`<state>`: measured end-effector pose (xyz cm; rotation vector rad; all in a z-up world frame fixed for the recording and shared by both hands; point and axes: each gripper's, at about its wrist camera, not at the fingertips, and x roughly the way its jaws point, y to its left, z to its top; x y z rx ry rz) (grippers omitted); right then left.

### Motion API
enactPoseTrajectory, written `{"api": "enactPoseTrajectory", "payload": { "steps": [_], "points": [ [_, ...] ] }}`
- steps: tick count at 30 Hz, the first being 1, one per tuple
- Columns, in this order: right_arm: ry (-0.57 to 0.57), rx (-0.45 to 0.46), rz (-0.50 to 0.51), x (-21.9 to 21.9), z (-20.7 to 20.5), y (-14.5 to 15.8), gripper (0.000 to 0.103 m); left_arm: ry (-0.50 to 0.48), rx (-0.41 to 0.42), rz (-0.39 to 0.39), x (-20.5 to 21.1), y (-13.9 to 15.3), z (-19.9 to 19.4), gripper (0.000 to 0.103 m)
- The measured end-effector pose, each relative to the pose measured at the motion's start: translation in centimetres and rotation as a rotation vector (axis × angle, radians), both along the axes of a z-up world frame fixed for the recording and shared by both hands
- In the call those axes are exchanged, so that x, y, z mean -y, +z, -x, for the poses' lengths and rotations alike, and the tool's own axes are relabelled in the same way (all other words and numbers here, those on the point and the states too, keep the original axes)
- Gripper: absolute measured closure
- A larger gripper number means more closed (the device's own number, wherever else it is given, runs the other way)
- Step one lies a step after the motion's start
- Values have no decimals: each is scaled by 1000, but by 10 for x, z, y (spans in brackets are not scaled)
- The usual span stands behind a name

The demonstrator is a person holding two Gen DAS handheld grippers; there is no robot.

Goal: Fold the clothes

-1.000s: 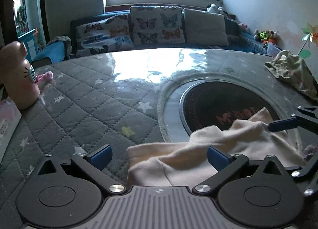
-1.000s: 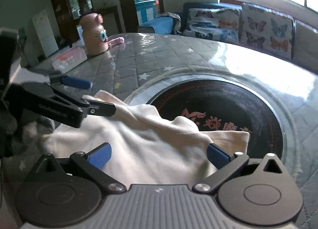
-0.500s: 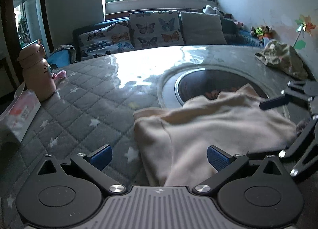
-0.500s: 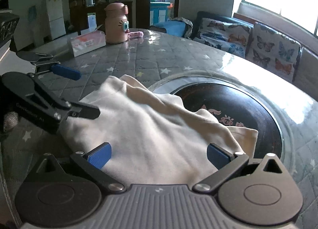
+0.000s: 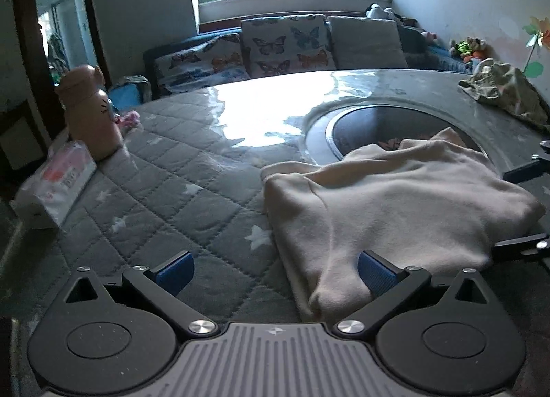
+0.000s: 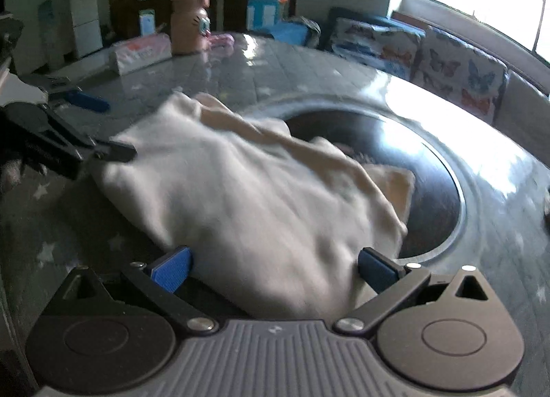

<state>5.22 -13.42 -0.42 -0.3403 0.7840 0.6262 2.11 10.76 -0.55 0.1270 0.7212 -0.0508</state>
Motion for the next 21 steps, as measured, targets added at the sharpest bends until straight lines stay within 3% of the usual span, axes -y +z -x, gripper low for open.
{"api": "enactPoseTrajectory", "payload": {
  "steps": [9,18,21],
  "points": [
    [-23,40,-22,6,4,8,0,-40,15,-53,7,3,11,0],
    [-132,71,-37,34,1,18,0,-19,15,-18,0,5,10,0],
    [-163,69,4,40,-3,11,0,-4,4,-7,-4,1,8,0]
  ]
}}
